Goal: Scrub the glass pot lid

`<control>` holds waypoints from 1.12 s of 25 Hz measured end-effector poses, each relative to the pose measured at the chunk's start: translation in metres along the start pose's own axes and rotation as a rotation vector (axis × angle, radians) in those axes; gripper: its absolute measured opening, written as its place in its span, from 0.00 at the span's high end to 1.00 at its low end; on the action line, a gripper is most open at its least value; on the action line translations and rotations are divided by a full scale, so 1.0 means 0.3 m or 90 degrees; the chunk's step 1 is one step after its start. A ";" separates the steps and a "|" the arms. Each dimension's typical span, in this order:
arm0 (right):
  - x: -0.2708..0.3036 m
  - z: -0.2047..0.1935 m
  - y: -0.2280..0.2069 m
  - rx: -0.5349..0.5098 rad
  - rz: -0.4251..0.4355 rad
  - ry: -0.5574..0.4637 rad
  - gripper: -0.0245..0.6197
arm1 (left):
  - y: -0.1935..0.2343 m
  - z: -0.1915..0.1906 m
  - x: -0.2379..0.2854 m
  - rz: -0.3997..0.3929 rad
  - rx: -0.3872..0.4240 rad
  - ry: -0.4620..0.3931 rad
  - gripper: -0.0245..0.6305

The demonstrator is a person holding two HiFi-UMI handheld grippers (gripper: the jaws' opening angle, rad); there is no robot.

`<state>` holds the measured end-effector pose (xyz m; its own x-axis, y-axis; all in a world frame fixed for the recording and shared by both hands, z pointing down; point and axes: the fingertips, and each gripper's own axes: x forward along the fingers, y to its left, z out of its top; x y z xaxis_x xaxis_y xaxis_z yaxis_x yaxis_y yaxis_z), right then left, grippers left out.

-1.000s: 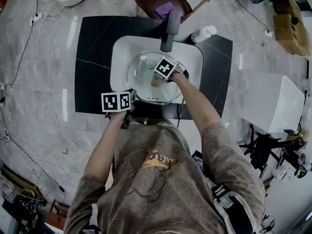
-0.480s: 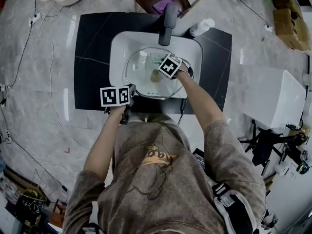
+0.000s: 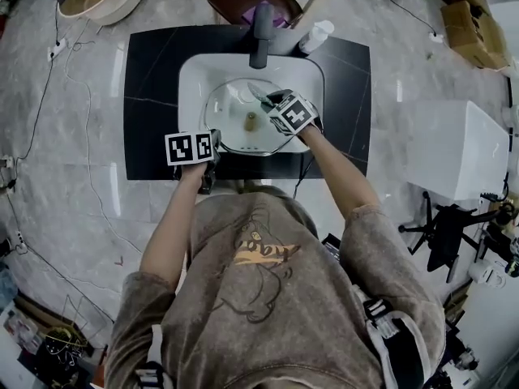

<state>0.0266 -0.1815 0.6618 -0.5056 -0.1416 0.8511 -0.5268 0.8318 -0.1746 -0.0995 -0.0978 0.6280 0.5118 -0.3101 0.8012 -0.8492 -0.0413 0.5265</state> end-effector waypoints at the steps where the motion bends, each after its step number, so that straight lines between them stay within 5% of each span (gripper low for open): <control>1: -0.030 0.006 0.012 0.009 -0.001 -0.017 0.83 | -0.013 0.012 -0.010 0.002 0.011 -0.008 0.92; 18: -0.546 0.069 0.208 0.061 -0.026 -0.248 0.83 | -0.300 0.143 -0.275 -0.057 0.185 -0.137 0.92; 23: -0.681 0.054 0.269 0.095 -0.037 -0.309 0.83 | -0.355 0.114 -0.342 -0.076 0.201 -0.160 0.92; 28: -0.777 0.060 0.331 0.131 -0.054 -0.375 0.83 | -0.412 0.148 -0.440 -0.083 0.240 -0.245 0.93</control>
<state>0.0798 -0.0756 0.4371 -0.7166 -0.5234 0.4610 -0.6729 0.6927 -0.2596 -0.0680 -0.0938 0.4446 0.5915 -0.6012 0.5373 -0.8058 -0.4174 0.4202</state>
